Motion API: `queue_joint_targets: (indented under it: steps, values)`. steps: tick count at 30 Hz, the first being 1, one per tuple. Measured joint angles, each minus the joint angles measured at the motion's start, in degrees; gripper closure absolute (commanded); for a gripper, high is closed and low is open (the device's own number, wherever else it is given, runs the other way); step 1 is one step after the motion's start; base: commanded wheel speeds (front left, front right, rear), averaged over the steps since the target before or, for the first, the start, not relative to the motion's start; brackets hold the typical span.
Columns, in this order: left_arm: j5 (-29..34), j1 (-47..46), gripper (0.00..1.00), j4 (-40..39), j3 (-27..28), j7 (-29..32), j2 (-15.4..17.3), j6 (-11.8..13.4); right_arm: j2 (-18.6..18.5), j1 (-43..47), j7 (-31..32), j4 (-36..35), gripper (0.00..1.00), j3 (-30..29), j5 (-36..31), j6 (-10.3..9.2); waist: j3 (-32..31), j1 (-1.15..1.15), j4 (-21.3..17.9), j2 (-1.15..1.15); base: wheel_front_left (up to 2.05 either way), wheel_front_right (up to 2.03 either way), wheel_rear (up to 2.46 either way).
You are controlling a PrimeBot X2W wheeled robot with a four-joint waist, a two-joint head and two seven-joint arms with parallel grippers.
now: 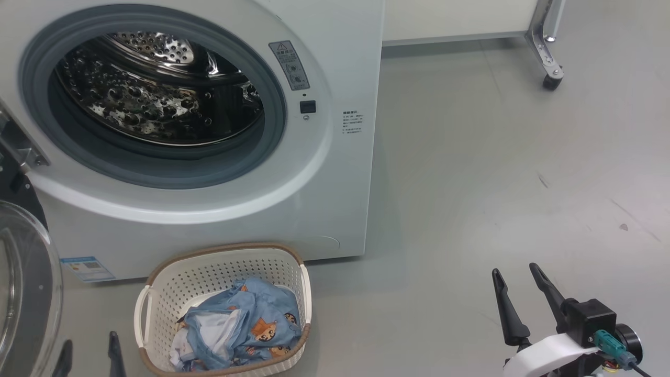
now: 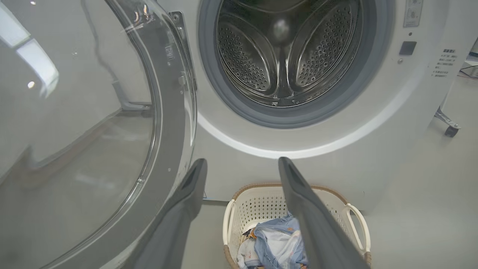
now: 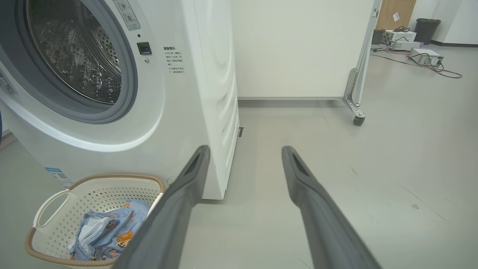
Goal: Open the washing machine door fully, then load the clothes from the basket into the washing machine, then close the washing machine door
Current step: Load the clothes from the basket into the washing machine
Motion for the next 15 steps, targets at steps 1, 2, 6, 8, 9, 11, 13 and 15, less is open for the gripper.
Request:
queue_joint_targets:
  steps: [1,2,6,8,9,11,13,15]
  values:
    - [0.1,0.0,0.0,0.2,-0.5,0.0,0.0,0.0,0.0,0.0,0.0,-0.2,0.0,0.1,0.0,0.0,0.4,0.0,-0.1,0.0,0.0,0.0,0.0]
    - [0.3,0.0,0.0,0.7,-1.1,0.0,0.0,0.0,0.0,-0.1,0.0,-0.4,0.0,0.2,0.0,0.0,0.9,0.0,-0.3,0.0,0.0,0.0,0.0]
    - [0.5,-0.6,0.0,3.4,-3.4,0.0,0.0,-0.6,0.0,-0.7,0.0,-1.2,0.0,0.8,0.0,0.0,3.2,0.0,-0.9,0.0,0.0,0.0,0.0]
    - [-0.6,-2.0,0.0,4.7,-3.6,0.4,-0.1,-1.0,0.0,-1.3,0.0,-1.3,0.0,1.1,0.1,0.0,4.6,0.0,-1.2,0.0,0.0,0.0,0.0]
    - [-0.5,-2.8,0.0,5.3,-4.0,0.8,0.0,-1.1,0.0,-1.5,0.0,-1.3,0.0,1.3,0.1,0.0,5.3,0.0,-1.4,0.0,0.0,0.0,0.0]
    - [-0.8,-4.6,0.0,6.4,-4.6,1.6,-0.1,-1.2,0.0,-1.9,0.0,-1.5,0.0,2.0,0.4,0.0,6.7,0.0,-1.8,0.0,0.0,0.0,0.0]
    - [-1.0,-6.3,0.0,7.4,-5.4,2.4,0.0,-1.6,0.0,-2.4,0.0,-1.6,0.0,2.5,0.4,0.0,8.2,0.0,-2.2,0.0,0.0,0.0,0.0]
    - [-1.5,-8.0,0.0,8.6,-5.4,3.1,0.0,-1.7,0.0,-2.8,0.0,-1.8,0.0,2.8,0.4,0.0,9.7,0.01,-2.6,0.0,0.0,0.0,0.0]
